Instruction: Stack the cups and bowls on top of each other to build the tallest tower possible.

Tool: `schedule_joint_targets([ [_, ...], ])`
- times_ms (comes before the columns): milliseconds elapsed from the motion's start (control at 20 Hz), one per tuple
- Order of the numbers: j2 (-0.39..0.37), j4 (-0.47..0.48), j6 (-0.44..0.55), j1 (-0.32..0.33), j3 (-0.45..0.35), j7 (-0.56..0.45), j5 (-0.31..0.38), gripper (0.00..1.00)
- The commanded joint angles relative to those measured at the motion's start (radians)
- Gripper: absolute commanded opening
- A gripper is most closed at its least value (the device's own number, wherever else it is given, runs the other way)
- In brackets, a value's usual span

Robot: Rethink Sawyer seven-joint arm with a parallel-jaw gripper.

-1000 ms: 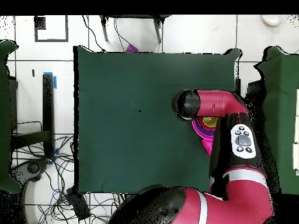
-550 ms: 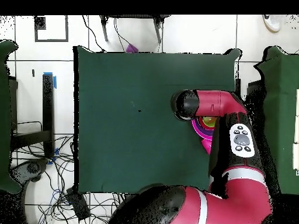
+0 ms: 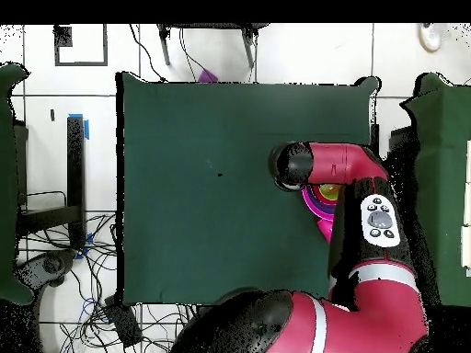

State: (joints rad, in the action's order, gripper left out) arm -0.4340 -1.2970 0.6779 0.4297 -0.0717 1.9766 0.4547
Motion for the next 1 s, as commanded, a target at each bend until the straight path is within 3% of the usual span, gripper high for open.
schedule_joint_targets([
  [50,0.097,0.041,-0.026,-0.006,-0.081,-0.173,0.098,1.00],
  [1000,0.116,0.064,-0.030,-0.002,-0.077,-0.174,0.107,1.00],
])
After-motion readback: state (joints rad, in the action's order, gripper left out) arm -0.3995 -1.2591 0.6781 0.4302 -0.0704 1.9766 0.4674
